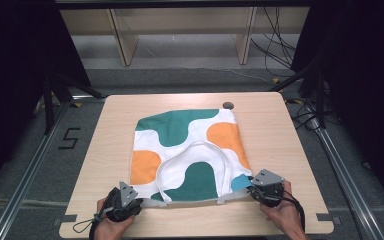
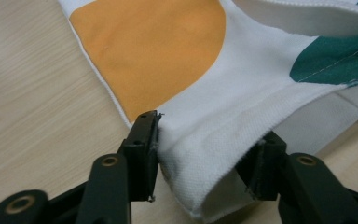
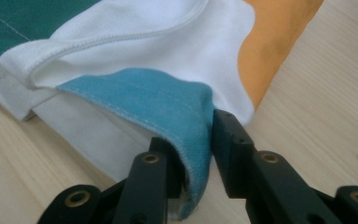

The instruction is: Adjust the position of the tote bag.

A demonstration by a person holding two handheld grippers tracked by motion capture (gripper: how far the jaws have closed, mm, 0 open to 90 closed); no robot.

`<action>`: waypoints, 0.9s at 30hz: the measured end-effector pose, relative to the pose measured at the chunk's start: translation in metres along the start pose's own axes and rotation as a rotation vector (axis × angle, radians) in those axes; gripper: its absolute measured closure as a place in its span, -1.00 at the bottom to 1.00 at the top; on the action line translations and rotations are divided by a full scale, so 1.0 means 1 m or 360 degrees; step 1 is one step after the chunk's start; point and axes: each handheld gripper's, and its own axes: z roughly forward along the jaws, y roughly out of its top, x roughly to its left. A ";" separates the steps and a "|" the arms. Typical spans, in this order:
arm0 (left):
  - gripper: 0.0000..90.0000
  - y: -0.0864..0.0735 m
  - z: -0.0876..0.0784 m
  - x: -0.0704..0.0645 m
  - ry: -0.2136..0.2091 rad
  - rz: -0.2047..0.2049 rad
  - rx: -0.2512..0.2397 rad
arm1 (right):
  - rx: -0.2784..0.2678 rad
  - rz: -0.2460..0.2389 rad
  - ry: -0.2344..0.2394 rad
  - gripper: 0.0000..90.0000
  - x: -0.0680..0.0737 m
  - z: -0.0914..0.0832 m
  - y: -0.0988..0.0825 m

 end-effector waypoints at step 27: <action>0.67 0.005 -0.009 0.005 -0.0015 -0.0068 -0.0147 | -0.0052 -0.0145 0.0000 0.86 -0.008 0.004 0.005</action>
